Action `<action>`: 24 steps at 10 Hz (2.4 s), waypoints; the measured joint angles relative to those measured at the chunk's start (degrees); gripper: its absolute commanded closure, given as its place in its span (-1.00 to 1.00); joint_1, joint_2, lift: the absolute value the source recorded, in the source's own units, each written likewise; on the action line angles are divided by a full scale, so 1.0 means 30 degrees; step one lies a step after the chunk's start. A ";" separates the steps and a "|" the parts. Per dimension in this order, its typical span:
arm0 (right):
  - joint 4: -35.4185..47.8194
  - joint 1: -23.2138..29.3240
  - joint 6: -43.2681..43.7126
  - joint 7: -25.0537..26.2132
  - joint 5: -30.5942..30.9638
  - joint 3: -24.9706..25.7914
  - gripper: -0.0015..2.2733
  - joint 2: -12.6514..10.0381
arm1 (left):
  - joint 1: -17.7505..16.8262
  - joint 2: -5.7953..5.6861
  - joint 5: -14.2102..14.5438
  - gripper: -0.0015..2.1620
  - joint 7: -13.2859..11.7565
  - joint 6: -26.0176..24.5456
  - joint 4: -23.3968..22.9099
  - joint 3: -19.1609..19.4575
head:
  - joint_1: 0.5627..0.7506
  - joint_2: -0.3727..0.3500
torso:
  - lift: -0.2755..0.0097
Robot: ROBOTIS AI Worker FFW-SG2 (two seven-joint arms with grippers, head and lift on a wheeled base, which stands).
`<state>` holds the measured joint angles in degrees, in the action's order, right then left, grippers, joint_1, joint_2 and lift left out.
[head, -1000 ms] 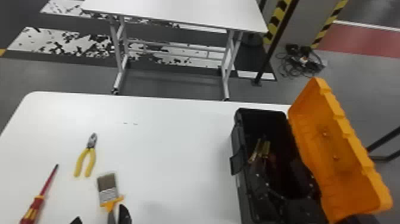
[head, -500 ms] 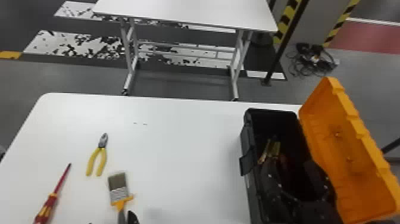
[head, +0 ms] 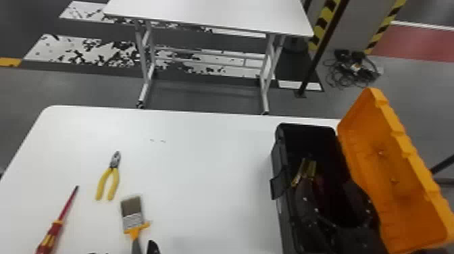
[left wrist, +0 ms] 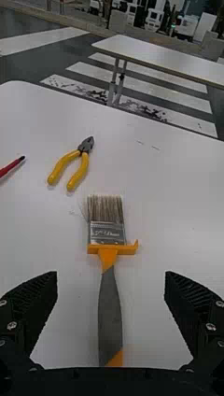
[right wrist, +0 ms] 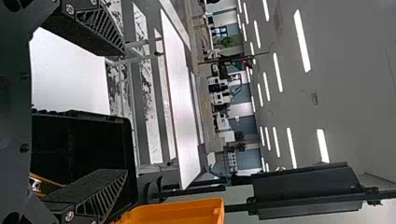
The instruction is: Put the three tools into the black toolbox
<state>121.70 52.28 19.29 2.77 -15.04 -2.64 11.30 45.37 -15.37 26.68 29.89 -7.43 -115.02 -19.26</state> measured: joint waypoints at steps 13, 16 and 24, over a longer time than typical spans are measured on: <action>-0.0359 -0.0299 -0.0030 -0.0008 -0.0225 0.0071 -0.91 0.0119 | -0.0479 0.1768 0.3554 -0.86 0.1054 -1.1090 -0.3461 0.3721 | 0.41 -0.35 | 0.57; -0.0402 -0.0403 -0.0030 0.0002 -0.0402 0.0063 -0.91 0.0303 | -0.0976 0.1989 0.3558 -0.86 0.1141 -1.1615 -0.3156 0.3728 | 0.41 -0.36 | 0.57; -0.0548 -0.0465 0.0103 0.0013 -0.0606 0.0088 -0.91 0.0422 | -0.2703 0.2618 0.4114 -0.82 0.1848 -1.4857 -0.2400 0.4234 | 0.41 -0.39 | 0.57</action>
<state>120.06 50.89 19.60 2.81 -16.86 -2.38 12.57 37.26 -7.51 39.02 35.43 -52.00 -122.22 -6.56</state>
